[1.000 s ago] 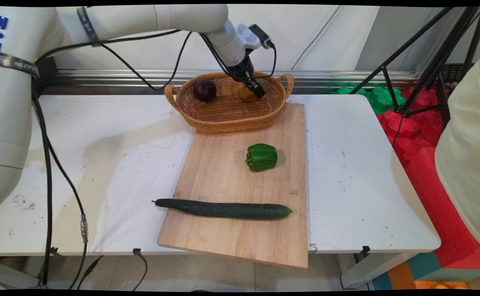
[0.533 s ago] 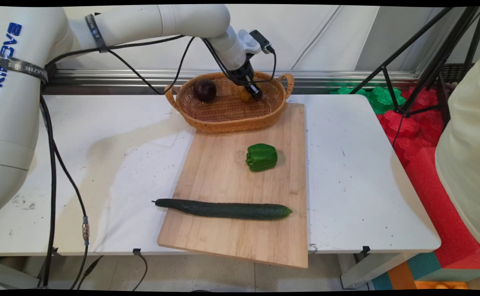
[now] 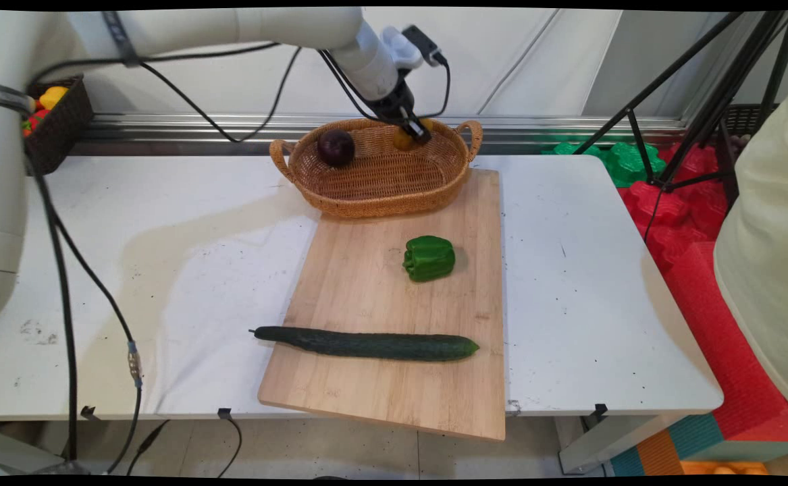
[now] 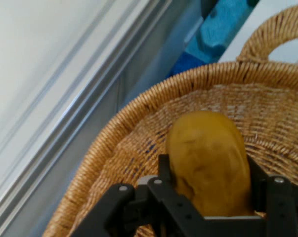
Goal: Place the picked object on the cutting board
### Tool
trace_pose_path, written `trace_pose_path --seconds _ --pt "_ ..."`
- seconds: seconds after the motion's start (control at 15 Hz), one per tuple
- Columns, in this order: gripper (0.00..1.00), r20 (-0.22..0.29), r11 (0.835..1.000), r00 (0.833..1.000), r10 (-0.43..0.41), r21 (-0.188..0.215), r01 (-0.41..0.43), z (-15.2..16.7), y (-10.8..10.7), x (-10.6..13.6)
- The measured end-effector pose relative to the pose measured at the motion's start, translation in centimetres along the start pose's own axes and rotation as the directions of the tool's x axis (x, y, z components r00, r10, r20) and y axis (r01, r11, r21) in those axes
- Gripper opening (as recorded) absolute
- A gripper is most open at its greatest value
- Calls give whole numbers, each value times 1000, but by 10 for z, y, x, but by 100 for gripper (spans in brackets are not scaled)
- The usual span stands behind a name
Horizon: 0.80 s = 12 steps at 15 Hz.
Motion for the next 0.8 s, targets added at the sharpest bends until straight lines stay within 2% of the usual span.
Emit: trace_pose_path --seconds 0.33,0.53,0.8 --pt "0 -82 1000 997 -15 11 16 -61 9 -5" --pt "0 -127 1000 992 -15 -5 15 -109 23 -22" --pt "0 -144 1000 990 -3 -28 -1 -150 36 -49"
